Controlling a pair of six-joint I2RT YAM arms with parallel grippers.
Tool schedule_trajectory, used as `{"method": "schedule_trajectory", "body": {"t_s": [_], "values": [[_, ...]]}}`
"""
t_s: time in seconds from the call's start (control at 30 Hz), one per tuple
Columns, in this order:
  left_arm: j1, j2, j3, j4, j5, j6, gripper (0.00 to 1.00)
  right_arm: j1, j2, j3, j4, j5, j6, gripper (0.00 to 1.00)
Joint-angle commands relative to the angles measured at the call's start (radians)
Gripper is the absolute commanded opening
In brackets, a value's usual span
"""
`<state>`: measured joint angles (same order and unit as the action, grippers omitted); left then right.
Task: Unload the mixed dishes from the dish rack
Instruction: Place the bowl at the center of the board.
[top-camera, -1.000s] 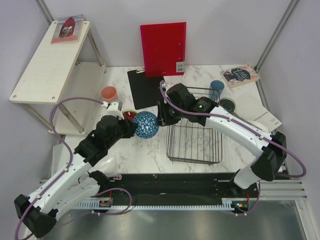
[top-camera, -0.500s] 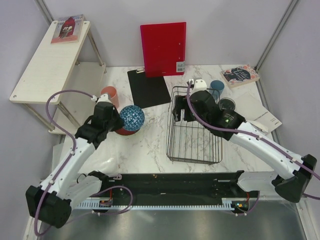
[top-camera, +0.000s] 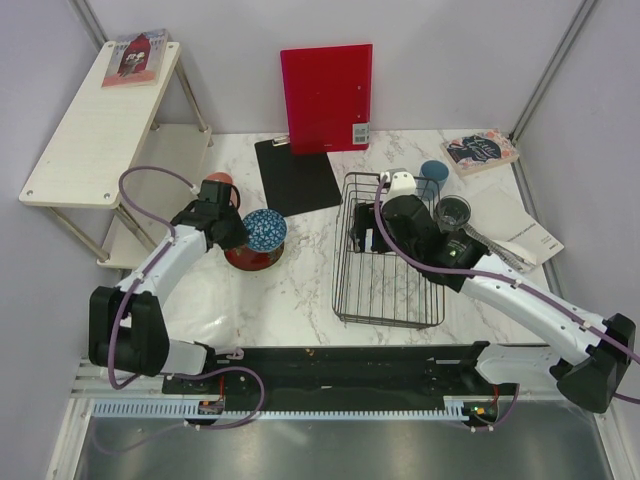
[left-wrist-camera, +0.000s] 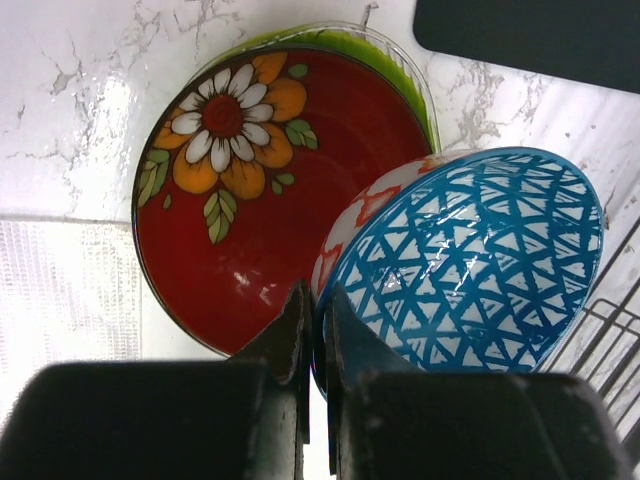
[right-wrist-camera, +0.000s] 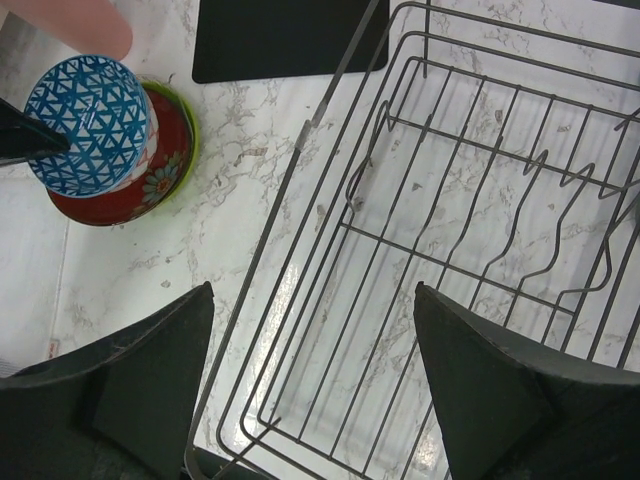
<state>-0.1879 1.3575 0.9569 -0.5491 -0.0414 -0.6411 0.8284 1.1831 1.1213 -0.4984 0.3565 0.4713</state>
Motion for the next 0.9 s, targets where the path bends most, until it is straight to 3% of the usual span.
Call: {"method": "schedule_trajectory", "body": {"t_s": [0.0,0.77,0.87], "values": [[0.021,0.052,0.069,0.060,0.011,-0.035,0.02,0.000,-0.042,-0.018,0.066,-0.008,0.001,0.87],[0.105,0.092,-0.058,0.092,0.037,-0.037,0.02,0.000,-0.045,-0.052,0.077,-0.028,0.000,0.87],[0.107,0.075,-0.058,0.089,0.037,-0.035,0.19,0.001,-0.042,-0.052,0.078,-0.027,-0.003,0.87]]}}
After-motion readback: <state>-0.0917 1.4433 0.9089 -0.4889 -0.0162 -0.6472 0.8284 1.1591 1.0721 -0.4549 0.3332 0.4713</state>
